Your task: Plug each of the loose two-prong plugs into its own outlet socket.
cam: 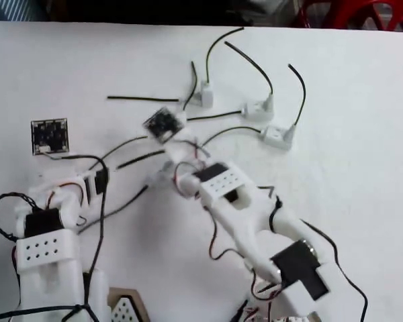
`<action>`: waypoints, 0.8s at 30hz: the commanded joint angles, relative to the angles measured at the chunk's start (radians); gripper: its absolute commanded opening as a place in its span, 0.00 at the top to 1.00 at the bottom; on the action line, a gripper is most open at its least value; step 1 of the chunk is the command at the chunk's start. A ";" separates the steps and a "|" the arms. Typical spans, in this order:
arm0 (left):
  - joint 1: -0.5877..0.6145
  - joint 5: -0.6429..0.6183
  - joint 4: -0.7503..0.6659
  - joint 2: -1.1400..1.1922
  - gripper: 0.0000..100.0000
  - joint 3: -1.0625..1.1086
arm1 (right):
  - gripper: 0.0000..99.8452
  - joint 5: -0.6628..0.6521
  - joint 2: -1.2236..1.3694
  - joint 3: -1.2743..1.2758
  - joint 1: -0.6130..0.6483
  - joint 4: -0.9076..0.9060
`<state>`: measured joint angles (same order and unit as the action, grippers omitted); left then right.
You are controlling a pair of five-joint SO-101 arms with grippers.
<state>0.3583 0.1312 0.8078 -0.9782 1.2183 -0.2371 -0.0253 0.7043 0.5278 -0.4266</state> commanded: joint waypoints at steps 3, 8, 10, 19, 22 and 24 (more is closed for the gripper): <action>0.012 0.000 -0.021 -0.016 0.68 -0.005 | 0.98 -0.002 -0.008 -0.075 -0.197 0.116; 0.012 0.000 -0.023 -0.015 0.68 -0.005 | 0.83 -0.002 -0.035 -0.100 -0.231 0.002; 0.012 0.000 -0.035 -0.021 0.68 0.012 | 0.81 0.006 -0.087 -0.101 -0.228 -0.079; 0.012 0.000 -0.138 -0.021 0.68 0.068 | 0.97 0.095 -0.590 0.005 -0.240 -0.306; 0.008 0.000 -0.137 -0.021 0.68 0.069 | 0.97 0.095 -0.753 0.081 -0.257 -0.348; 0.005 0.000 -0.135 -0.022 0.68 0.069 | 0.97 0.095 -0.849 0.132 -0.271 -0.375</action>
<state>0.3583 0.1312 0.6958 -0.9782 1.2935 -0.1527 -0.7173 0.8040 0.2793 -0.7687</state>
